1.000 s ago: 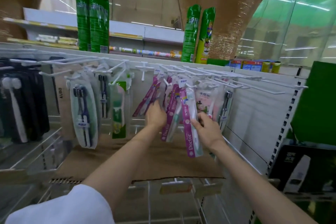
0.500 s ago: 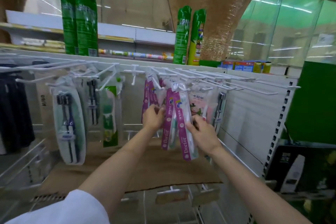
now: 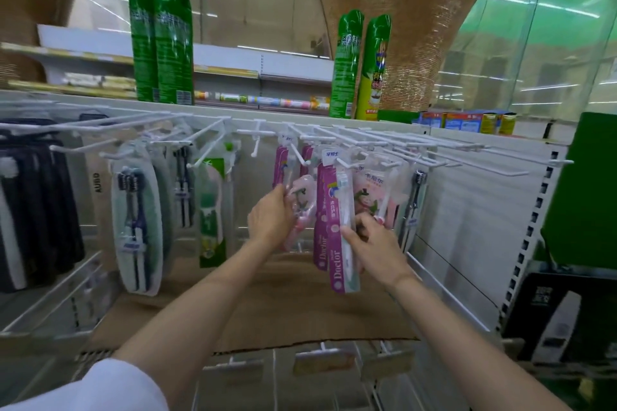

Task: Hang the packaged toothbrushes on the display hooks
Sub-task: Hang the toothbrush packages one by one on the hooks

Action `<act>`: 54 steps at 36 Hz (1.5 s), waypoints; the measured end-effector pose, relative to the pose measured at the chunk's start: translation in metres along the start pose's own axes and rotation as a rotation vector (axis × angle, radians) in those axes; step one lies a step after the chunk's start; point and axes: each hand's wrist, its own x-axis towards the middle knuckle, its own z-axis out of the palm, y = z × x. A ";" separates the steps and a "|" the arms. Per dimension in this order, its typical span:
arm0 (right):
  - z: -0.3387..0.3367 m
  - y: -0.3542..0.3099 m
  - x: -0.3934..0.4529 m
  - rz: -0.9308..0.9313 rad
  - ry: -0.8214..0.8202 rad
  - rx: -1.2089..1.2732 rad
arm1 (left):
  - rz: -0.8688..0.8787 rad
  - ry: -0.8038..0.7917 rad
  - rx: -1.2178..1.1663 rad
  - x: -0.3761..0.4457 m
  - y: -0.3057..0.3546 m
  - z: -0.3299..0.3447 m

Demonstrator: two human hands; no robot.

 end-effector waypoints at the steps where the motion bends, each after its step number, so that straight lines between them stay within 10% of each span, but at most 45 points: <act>1: 0.000 -0.001 -0.001 0.000 -0.004 -0.012 | -0.057 -0.013 -0.049 -0.005 -0.005 0.000; 10: 0.016 -0.008 -0.010 -0.130 0.188 -0.128 | -0.374 -0.074 -0.583 -0.039 -0.033 -0.019; 23: 0.041 -0.035 -0.020 -0.115 -0.192 0.263 | -0.443 -0.226 -1.217 -0.085 -0.039 -0.053; 42: -0.035 0.024 -0.028 -0.017 0.110 0.644 | -0.285 -0.377 -1.100 -0.061 0.060 -0.033; 54: -0.051 0.019 0.012 0.005 -0.052 0.147 | -0.231 -0.367 -1.018 -0.055 0.064 -0.026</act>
